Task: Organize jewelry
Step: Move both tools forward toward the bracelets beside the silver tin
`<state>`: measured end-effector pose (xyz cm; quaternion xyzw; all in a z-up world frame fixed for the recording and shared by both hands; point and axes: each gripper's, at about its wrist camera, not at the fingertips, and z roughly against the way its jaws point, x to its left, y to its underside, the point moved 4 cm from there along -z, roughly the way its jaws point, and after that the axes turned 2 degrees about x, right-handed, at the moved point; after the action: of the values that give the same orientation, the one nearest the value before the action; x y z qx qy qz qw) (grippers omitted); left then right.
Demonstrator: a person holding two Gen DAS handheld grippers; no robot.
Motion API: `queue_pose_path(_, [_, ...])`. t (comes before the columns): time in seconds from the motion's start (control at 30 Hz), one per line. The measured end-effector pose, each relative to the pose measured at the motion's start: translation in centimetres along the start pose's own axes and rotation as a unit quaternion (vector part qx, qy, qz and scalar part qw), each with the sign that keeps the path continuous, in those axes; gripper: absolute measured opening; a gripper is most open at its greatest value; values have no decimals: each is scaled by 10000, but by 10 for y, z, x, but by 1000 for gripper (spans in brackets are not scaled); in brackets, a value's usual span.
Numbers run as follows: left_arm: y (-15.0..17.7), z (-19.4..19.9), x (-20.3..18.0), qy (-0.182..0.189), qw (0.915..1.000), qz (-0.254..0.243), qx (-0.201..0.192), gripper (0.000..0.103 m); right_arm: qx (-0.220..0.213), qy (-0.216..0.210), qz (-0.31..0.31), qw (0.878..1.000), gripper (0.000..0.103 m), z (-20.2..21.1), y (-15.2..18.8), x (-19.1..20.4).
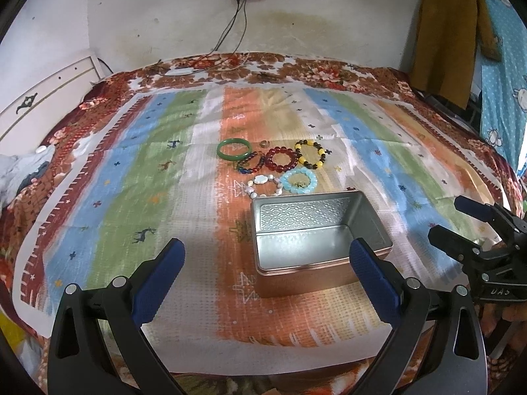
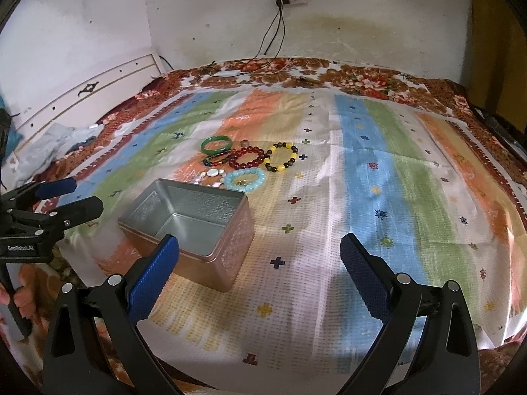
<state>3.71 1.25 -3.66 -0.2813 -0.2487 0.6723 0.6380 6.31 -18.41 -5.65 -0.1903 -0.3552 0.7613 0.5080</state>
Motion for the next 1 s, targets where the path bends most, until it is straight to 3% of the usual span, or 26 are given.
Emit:
queue_pose_path(0.53, [0,1,1,88,9999,78,-6,98,-80,-40,23,10000,99,2,-1,2])
queue_pose_path(0.83, [0,1,1,59,9999,87,40,98,96,-55,-71,9999,99,-2,-3,-2])
queue_pose_path(1.0, [-1,-3,4,116,9997,169,120,97,164,135,-77,9997,99,-7,-3,-4])
